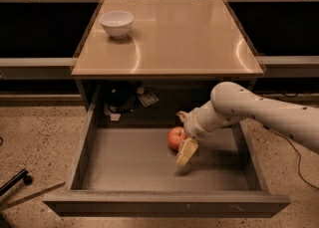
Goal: Place apple into top drawer
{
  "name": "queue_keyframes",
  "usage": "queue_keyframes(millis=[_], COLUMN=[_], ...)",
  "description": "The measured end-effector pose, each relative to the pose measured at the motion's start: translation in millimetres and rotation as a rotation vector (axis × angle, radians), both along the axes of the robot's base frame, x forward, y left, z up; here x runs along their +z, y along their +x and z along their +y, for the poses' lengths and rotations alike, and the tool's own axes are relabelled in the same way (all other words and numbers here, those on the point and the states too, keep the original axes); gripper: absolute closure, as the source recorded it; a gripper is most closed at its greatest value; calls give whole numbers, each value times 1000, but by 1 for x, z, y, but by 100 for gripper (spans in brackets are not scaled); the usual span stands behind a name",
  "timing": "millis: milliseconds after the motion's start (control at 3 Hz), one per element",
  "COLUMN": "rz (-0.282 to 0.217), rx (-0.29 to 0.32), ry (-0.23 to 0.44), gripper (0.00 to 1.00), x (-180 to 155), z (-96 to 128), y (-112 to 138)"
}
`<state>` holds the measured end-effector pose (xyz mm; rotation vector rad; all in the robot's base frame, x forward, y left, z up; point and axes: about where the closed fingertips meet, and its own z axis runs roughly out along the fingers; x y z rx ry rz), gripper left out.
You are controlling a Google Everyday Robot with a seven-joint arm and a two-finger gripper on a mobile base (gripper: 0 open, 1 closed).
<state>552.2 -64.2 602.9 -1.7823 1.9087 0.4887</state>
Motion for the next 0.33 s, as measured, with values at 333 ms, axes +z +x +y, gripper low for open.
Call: queue_keyframes(millis=[333], rz=[0], rx=[0], ry=[0], gripper=[0], x=[0], z=[0], y=[0])
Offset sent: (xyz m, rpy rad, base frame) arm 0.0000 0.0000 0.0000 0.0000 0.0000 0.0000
